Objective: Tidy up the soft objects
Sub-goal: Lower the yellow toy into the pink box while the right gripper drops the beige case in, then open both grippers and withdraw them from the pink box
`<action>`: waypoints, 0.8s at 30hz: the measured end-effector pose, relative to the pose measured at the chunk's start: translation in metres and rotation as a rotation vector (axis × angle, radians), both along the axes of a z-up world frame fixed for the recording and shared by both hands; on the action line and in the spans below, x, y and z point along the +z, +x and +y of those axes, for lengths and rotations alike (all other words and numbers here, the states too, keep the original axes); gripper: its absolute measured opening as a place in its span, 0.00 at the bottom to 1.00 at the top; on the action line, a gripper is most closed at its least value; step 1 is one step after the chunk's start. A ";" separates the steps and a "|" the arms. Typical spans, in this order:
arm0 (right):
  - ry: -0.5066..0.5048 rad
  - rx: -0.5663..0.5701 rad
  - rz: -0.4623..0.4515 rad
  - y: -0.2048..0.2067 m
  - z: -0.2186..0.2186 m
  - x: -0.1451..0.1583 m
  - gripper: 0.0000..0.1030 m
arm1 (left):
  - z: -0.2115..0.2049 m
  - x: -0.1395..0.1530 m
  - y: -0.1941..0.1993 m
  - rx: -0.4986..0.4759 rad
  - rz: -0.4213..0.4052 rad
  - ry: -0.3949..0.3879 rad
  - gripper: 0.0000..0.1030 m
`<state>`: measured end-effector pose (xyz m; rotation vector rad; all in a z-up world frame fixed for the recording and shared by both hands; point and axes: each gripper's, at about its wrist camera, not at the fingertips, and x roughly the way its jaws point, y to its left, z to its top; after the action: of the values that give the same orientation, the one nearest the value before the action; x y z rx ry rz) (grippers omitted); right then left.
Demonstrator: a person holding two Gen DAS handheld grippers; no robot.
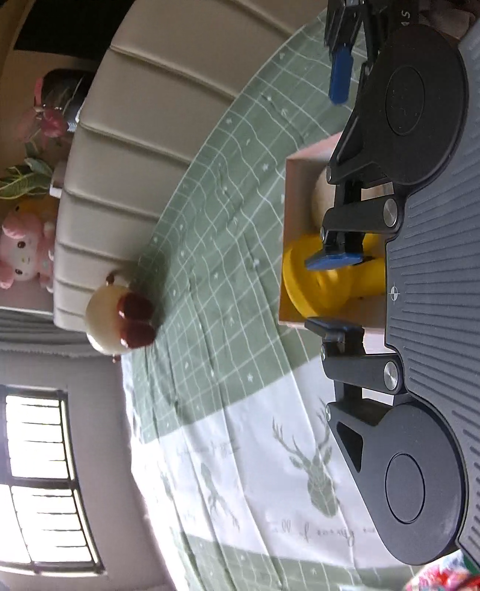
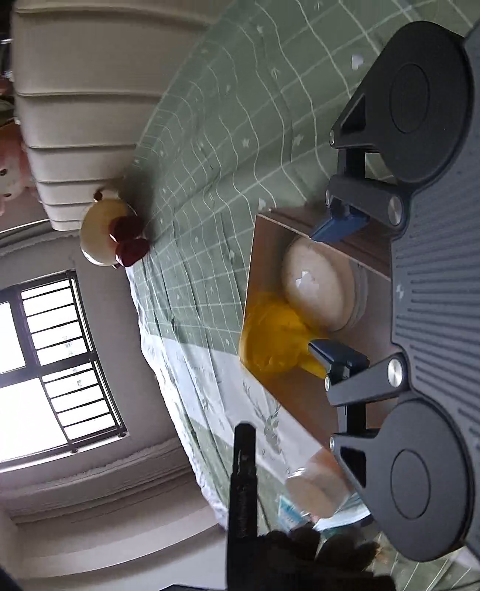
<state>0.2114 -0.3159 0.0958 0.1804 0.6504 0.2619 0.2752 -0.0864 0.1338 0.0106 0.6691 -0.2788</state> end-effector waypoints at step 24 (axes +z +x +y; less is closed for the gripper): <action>-0.219 0.137 -0.019 -0.116 0.168 -0.057 0.68 | 0.176 -0.070 -0.200 0.389 0.032 -0.121 0.30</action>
<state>0.0953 -0.1481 0.0392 -0.0765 0.6683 0.3216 0.0755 0.0900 0.0634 -0.2379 0.6703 0.0556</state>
